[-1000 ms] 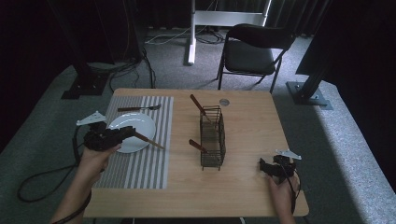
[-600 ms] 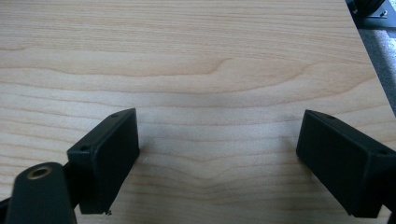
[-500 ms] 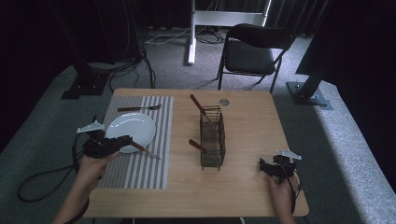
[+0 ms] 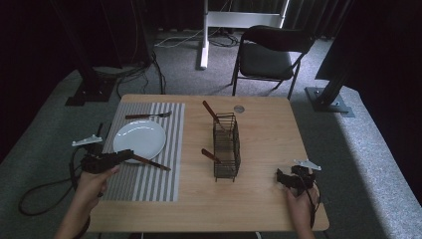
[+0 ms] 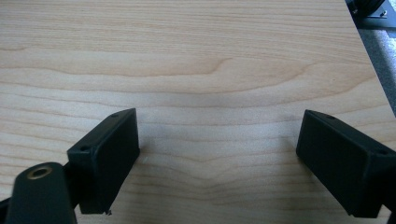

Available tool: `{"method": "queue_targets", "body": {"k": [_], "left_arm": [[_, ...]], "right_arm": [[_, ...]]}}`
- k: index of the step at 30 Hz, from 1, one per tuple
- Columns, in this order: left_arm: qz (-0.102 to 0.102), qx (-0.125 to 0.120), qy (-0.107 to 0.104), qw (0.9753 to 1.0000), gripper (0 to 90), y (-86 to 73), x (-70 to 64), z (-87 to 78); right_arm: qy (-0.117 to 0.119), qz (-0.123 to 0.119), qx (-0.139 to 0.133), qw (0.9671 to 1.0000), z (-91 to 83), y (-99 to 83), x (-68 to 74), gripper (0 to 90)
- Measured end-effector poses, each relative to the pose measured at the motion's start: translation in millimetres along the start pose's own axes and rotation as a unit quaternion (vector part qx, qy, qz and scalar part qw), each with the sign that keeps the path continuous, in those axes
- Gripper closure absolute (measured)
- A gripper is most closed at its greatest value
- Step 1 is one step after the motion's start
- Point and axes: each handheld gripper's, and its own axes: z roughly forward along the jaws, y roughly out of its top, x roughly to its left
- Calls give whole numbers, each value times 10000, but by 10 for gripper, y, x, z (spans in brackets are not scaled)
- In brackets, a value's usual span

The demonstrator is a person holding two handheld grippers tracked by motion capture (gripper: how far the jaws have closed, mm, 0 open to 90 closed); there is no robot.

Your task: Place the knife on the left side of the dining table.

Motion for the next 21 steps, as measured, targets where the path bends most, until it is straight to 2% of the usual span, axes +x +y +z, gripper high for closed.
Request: {"method": "queue_targets", "body": {"k": [2,6,9,13,21], "left_arm": [[11,70,168,9998,778,-41,36,-9],[-243,41,122,9996,773,-116,128,-28],[-341,75,190,9992,758,-155,192,-30],[-502,189,336,9980,725,-223,290,-22],[-761,411,369,9956,675,-360,491,16]], "right_arm": [[0,0,0,10000,0,0,0,125],[0,0,-1,10000,0,0,0,125],[-1,0,-1,10000,0,0,0,125],[0,1,0,10000,0,0,0,125],[-1,2,-1,10000,0,0,0,125]]}}
